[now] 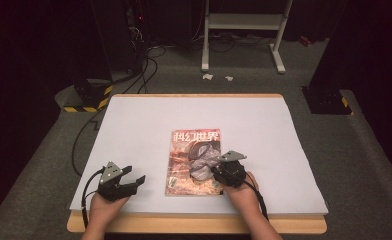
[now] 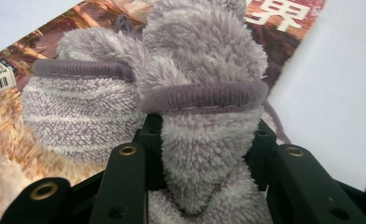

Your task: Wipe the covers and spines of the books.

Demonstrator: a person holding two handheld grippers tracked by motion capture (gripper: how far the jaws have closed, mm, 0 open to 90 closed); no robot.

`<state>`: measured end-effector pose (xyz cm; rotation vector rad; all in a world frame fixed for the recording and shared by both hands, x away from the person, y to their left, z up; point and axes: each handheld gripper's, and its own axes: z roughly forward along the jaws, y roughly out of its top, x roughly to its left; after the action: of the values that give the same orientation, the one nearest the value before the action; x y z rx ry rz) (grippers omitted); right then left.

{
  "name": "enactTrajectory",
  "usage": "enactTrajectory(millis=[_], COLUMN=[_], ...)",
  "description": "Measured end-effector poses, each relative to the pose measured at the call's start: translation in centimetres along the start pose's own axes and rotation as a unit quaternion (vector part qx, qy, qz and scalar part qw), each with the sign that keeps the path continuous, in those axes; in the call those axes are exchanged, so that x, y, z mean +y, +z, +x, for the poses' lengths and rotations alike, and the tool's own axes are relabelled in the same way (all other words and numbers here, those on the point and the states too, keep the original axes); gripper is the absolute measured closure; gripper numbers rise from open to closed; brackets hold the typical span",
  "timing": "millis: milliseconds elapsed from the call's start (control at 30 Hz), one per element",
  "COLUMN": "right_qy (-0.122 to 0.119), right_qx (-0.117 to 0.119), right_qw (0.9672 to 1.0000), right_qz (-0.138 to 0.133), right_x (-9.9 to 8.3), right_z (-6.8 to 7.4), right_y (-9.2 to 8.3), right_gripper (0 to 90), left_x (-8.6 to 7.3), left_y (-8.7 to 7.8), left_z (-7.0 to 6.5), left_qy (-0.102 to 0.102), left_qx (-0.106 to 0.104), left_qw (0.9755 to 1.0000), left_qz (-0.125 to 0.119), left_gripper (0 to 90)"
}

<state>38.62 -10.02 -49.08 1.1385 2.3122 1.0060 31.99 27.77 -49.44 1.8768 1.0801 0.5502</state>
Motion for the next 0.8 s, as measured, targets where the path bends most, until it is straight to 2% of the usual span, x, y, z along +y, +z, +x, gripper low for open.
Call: enactTrajectory(millis=[200,433,500,600,667,800], right_qy=[-0.007,-0.019,-0.023,-0.029,-0.038,-0.04], right_qx=[0.013,0.025,0.026,0.028,0.027,0.023], right_qw=[0.9999,0.9995,0.9994,0.9992,0.9989,0.9989], right_qz=[0.0,-0.001,0.0,0.0,-0.002,-0.002], right_x=[0.8,2.1,2.4,2.7,2.9,2.9], right_z=[1.1,3.8,4.4,5.3,5.7,5.8], right_y=[1.0,2.6,2.8,3.2,3.4,3.4], right_gripper=[61.4,61.6,61.5,61.6,61.5,61.3], left_x=[0.3,1.0,1.1,1.1,1.2,1.6], left_y=[0.2,0.6,0.7,1.1,1.3,1.5], left_z=[0.0,0.2,0.4,0.5,0.4,0.0], left_qy=[0.001,-0.003,-0.01,-0.01,-0.01,-0.003], left_qx=[-0.004,-0.011,-0.014,-0.013,-0.014,-0.019], left_qw=[1.0,0.9998,0.9997,0.9998,0.9997,0.9997], left_qz=[-0.002,-0.014,-0.018,-0.014,-0.014,-0.015], left_gripper=[32.2,32.2,32.2,32.2,32.2,32.2])
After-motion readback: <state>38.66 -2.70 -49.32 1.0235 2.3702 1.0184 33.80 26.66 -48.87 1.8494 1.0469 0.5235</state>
